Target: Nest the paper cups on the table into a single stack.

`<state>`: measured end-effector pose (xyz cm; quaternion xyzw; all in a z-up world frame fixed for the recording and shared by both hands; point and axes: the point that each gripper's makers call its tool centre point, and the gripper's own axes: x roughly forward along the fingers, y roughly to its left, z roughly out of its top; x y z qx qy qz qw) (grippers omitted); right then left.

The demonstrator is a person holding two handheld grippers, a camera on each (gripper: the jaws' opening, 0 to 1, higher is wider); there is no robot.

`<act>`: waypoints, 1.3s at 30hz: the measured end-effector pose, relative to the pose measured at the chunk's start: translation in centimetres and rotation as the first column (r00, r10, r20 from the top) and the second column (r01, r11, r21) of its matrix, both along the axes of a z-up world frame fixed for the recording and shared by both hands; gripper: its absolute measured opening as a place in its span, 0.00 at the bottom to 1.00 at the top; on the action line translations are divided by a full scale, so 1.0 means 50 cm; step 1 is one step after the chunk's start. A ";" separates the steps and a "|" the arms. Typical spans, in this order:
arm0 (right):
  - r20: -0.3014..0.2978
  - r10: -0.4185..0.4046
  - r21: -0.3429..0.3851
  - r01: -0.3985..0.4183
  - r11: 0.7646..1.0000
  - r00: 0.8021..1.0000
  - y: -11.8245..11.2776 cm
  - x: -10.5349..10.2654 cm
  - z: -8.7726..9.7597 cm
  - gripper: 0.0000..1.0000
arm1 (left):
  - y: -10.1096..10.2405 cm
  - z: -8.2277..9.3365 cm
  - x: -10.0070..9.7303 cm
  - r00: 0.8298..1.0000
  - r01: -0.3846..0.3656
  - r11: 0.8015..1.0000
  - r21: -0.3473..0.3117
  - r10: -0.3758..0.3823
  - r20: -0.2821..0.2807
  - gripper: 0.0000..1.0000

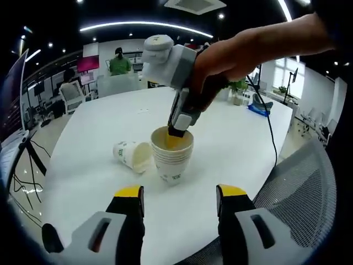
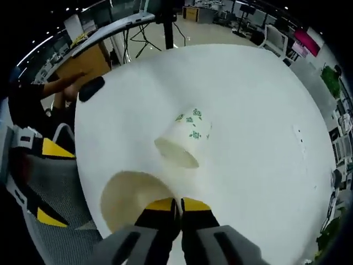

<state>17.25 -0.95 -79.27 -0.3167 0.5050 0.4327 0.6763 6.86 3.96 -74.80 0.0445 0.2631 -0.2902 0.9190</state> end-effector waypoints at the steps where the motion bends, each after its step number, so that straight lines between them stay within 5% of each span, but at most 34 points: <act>1: 0.007 0.013 -0.006 -0.013 1.000 1.000 -0.002 0.002 0.001 0.01 | 0.000 -0.001 0.000 1.000 0.000 1.000 0.000 0.000 0.000 0.51; 9: 0.029 -0.020 -0.005 0.020 1.000 0.999 -0.032 0.010 0.014 0.00 | 0.000 0.000 0.000 1.000 0.001 1.000 0.000 -0.001 0.000 0.51; 25: -0.023 -0.235 0.010 0.235 0.972 0.972 -0.148 0.042 0.014 0.00 | -0.002 0.001 -0.001 1.000 0.005 1.000 0.003 -0.005 0.001 0.51; 39: 0.003 -0.258 0.010 0.258 0.966 0.966 -0.167 0.045 0.009 0.09 | -0.004 -0.003 -0.003 1.000 0.017 1.000 0.013 -0.017 -0.003 0.51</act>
